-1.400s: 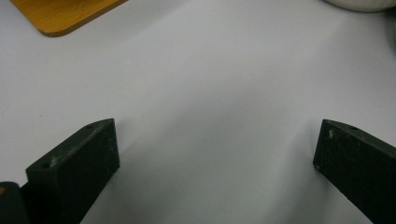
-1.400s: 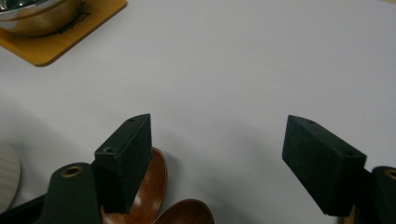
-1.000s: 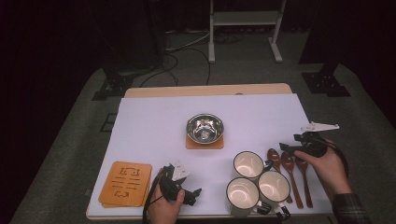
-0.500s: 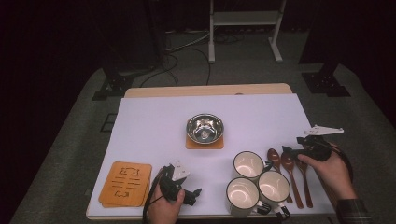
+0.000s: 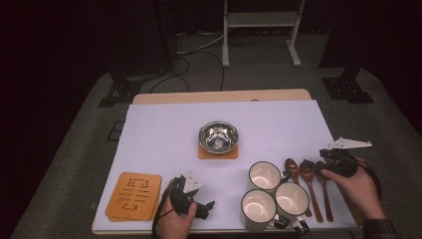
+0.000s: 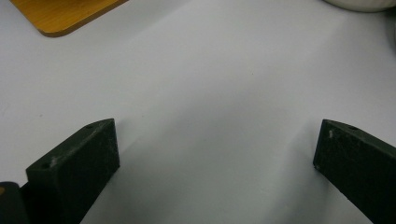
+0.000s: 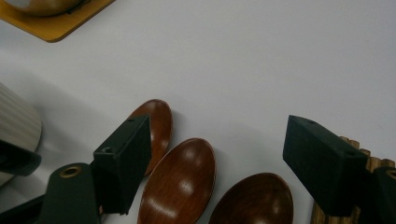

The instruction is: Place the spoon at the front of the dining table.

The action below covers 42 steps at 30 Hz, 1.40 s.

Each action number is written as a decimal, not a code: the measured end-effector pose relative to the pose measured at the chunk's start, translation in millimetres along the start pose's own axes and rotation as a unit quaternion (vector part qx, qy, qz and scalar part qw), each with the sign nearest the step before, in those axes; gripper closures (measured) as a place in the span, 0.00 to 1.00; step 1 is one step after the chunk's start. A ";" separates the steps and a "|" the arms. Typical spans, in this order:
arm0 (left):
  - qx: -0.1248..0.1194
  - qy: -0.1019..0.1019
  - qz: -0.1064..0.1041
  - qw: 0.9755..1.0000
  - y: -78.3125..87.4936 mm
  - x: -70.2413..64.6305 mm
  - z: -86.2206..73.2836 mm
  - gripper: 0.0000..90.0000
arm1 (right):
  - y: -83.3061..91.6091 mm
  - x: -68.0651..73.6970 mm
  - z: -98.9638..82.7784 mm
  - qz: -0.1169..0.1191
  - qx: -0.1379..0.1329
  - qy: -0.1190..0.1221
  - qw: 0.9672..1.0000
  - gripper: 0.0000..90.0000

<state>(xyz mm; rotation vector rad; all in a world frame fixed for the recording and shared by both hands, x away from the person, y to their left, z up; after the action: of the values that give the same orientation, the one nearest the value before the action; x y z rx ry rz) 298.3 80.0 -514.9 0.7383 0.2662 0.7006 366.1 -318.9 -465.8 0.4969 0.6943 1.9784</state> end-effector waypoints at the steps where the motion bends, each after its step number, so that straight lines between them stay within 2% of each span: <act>1: 0.000 0.000 0.000 1.000 0.0 0.0 0.0 0.00 | 0.4 0.2 -0.8 0.000 0.001 0.001 1.000 0.25; 10: 0.000 0.000 0.000 1.000 0.1 0.0 0.0 0.00 | 3.7 0.3 -8.5 -0.003 0.007 -0.001 1.000 0.26; 22: 0.001 -0.002 0.000 1.000 0.2 0.2 -0.2 0.00 | 12.1 2.1 -12.9 -0.013 0.003 0.003 1.000 0.27; 28: 0.001 -0.001 0.000 1.000 0.2 0.2 -0.2 0.00 | 16.8 5.9 -16.6 -0.011 0.001 0.004 1.000 0.35; 30: 0.001 -0.001 0.000 1.000 0.1 0.2 -0.1 0.00 | 18.1 7.7 -19.0 -0.006 0.008 -0.004 1.000 0.39; 33: 0.001 -0.001 0.000 1.000 0.1 0.2 -0.1 0.00 | 18.9 9.0 -22.2 -0.004 0.010 0.000 1.000 0.40; 36: 0.001 -0.001 0.000 1.000 0.1 0.2 -0.1 0.00 | 20.0 8.0 -25.8 -0.015 0.015 0.001 1.000 0.43; 42: 0.001 -0.001 0.000 1.000 0.1 0.3 -0.1 0.00 | 25.4 8.0 -30.3 -0.016 0.014 -0.002 1.000 0.48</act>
<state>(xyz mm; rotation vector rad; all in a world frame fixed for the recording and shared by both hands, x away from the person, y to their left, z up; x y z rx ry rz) 298.4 80.3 -514.9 0.7407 0.2650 0.6991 327.7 -329.8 -471.7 0.5042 0.7229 1.9396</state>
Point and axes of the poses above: each handheld gripper's, and its own axes: y roughly backward along the jaws, z roughly out of its top, x roughly to its left, the point moved 7 cm from there along -y, roughly forward along the jaws
